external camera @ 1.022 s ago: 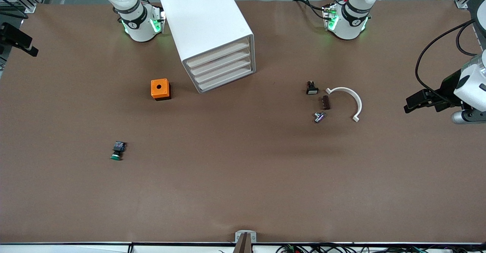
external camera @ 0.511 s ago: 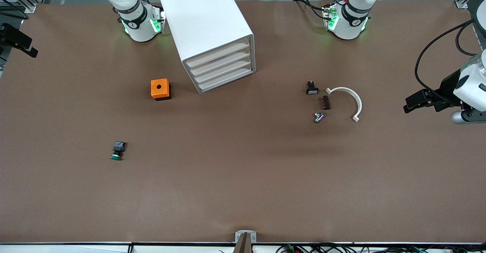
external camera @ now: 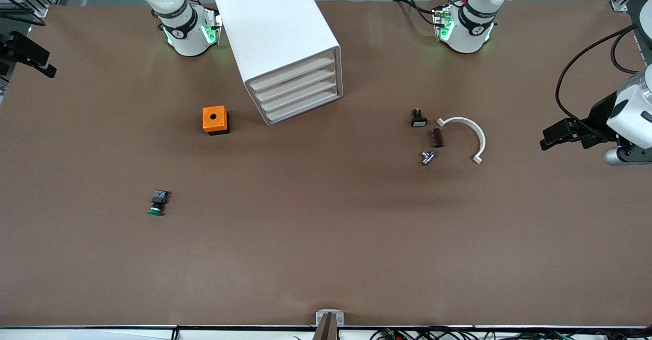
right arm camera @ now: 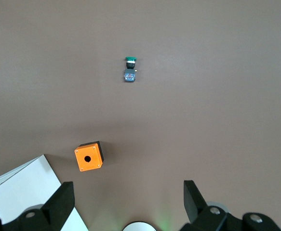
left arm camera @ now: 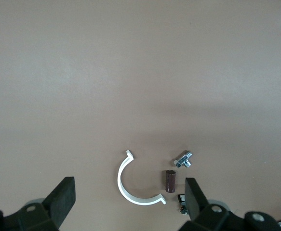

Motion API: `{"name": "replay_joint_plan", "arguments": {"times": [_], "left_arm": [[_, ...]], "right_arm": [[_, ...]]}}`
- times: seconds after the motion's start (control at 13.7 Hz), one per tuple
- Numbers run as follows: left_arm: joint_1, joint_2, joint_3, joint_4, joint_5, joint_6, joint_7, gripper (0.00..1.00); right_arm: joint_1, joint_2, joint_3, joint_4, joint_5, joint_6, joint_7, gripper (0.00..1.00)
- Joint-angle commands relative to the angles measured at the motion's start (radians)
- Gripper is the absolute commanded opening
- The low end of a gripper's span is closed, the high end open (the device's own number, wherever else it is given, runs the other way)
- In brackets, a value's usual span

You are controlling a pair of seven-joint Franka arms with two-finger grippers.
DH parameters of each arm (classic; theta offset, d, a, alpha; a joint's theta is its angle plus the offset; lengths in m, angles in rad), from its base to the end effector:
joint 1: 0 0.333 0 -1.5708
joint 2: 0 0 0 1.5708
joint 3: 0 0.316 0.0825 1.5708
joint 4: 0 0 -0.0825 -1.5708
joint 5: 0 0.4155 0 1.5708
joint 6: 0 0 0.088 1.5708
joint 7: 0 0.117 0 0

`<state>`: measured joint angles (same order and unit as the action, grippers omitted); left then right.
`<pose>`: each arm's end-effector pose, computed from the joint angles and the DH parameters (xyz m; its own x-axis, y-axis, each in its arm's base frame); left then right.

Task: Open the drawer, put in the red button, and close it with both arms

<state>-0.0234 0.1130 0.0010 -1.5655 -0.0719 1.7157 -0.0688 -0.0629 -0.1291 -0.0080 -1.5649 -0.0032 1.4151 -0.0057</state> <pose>0.6316 -0.0216 0.5617 0.9979 0.0566 0.0318 0.0541 -0.9958 0.0737 0.5259 -0.0381 0.6759 0.9976 -0.0655 -0.0207 -0.0655 -0.9978 0.0020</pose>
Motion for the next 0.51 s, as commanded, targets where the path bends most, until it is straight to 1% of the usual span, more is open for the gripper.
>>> {"name": "replay_joint_plan", "arguments": {"times": [0.0, 0.44], "left_arm": [[0.016, -0.048, -0.012, 0.012, 0.018, -0.047, -0.014, 1.0], [0.016, -0.044, -0.012, 0.076, 0.023, -0.105, -0.013, 1.0]], "right_arm": [[0.018, -0.014, -0.001, -0.012, -0.015, -0.014, 0.0, 1.0], [0.025, -0.012, 0.0, -0.012, -0.014, -0.025, 0.003, 1.0]]}}
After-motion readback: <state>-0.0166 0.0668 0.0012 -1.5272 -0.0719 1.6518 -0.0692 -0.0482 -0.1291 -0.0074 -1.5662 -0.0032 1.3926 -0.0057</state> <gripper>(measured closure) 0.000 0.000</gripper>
